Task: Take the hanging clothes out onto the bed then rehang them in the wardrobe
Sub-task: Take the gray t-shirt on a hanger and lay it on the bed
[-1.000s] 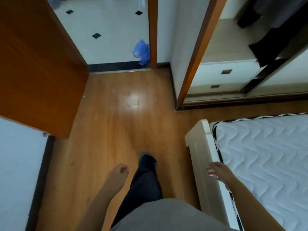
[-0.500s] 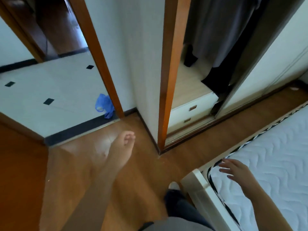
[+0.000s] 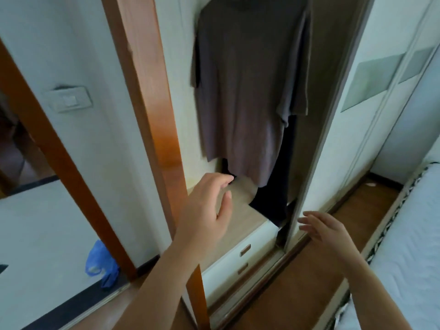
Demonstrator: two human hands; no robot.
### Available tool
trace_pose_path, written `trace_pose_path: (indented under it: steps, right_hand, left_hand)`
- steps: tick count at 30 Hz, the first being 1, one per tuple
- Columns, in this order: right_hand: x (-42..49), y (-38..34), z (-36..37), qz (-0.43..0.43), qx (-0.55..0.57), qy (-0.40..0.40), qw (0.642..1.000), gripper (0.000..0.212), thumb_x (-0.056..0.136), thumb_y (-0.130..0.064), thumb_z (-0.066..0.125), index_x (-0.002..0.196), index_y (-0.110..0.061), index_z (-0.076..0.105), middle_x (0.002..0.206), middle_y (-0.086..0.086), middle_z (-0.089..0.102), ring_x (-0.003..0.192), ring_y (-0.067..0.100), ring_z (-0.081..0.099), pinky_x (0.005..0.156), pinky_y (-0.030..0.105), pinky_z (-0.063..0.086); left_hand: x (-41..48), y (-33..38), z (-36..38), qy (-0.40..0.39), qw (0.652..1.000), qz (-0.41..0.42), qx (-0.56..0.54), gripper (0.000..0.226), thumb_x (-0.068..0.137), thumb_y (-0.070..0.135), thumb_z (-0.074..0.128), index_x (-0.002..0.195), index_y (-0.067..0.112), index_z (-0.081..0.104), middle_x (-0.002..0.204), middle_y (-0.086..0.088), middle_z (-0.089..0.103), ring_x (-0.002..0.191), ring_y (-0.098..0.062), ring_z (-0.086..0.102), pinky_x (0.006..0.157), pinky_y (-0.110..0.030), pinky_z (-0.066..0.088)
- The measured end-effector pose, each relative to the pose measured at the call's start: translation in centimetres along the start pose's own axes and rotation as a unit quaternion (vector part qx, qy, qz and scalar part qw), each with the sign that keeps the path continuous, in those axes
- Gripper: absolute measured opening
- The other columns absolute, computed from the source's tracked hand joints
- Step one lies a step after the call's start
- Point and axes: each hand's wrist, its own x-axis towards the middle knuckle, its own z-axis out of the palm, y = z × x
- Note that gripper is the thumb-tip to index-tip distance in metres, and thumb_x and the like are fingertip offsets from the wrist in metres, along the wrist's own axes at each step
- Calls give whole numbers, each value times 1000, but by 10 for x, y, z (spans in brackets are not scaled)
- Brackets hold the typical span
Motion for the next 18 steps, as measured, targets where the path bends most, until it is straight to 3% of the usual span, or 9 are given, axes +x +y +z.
trace_pose_path:
  steps: [2,5,8,13,16,18]
  right_hand:
    - [17,-23,1,-27,7,7,1000,17,95,-12,43,100,-16,59,96,4,68,89,21,64,83,34,46]
    - [43,-59,-2,-66,5,27,997,17,95,-11,43,103,-12,58,95,5,67,89,23,63,78,29,45]
    - [65,-94,-7,-103,-14,45,994,18,94,-11,44,107,-9,57,94,5,67,85,18,63,73,24,46]
    - [106,-152,-8,-157,-97,37,982,14,94,-18,46,102,-21,57,97,-3,67,92,12,64,84,27,49]
    - [138,-189,-3,-199,-124,30,972,16,94,-18,47,91,-30,56,97,-2,68,90,13,65,84,27,49]
    - [162,-214,2,-231,-137,31,963,13,94,-18,46,94,-27,57,98,-1,66,91,12,64,82,25,50]
  left_hand:
    - [28,-5,9,8,1000,14,-14,32,89,27,41,111,11,57,104,3,59,99,-4,56,90,-10,43]
    - [70,-16,23,28,998,-9,-61,32,88,29,44,112,13,57,105,8,57,100,-1,52,86,1,35]
    - [111,-28,40,52,994,-35,-92,30,86,23,46,112,15,57,106,8,58,98,1,54,82,0,37]
    - [166,-51,66,112,982,-70,-137,25,88,13,51,112,12,57,107,7,58,100,-6,57,80,1,37]
    - [193,-71,76,141,973,-100,-152,24,89,14,50,111,12,58,106,4,60,100,-8,57,82,-8,40]
    - [208,-82,83,157,966,-120,-165,24,88,15,50,111,11,59,107,3,61,99,-8,57,85,-19,41]
